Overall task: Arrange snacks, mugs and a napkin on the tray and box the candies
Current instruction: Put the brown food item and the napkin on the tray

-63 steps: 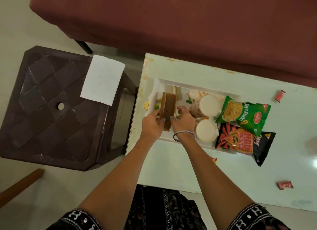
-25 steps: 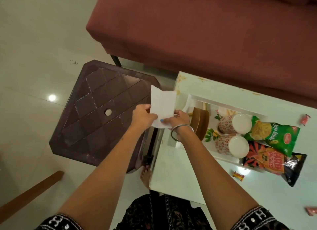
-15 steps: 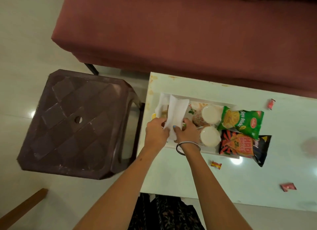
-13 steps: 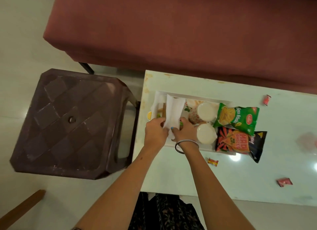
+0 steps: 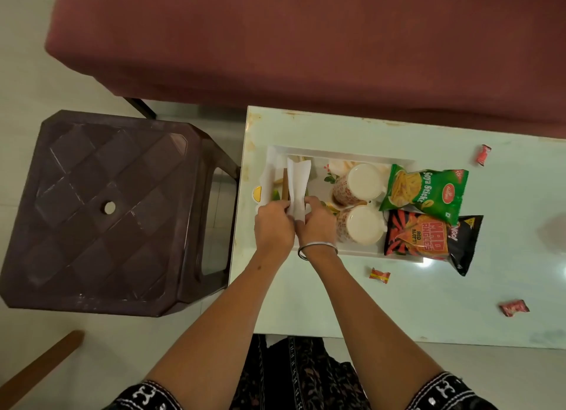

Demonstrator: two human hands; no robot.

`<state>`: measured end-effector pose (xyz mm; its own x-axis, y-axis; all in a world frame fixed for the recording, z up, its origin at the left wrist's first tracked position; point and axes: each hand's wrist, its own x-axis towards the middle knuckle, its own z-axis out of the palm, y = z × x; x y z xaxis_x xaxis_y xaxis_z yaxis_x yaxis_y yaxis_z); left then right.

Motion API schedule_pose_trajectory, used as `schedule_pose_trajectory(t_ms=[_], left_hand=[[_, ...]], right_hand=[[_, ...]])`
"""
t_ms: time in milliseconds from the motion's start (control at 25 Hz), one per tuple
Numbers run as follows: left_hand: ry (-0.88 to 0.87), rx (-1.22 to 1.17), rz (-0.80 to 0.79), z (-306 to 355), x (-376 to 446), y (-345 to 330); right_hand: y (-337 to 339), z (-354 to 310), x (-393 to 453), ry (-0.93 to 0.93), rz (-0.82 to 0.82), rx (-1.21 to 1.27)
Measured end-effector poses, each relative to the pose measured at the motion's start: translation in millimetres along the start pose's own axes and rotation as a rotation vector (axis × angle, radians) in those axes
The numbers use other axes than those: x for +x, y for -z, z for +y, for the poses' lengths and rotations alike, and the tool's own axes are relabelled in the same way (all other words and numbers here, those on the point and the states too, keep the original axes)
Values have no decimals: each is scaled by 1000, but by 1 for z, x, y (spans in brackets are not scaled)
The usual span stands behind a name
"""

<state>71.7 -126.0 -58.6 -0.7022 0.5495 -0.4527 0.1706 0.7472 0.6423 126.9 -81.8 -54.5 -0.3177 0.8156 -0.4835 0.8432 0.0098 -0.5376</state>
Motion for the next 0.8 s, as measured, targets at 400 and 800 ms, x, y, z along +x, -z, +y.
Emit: schedule_pose_trajectory(t_ms=[400,800], left_hand=[[-1,-103,-114,-18,-3,-6],[48,-17,-139,-15,-15,1]], right_hand=[[-23,16,-3,80,-12,-194],[-16,26,-14,74,-56,-149]])
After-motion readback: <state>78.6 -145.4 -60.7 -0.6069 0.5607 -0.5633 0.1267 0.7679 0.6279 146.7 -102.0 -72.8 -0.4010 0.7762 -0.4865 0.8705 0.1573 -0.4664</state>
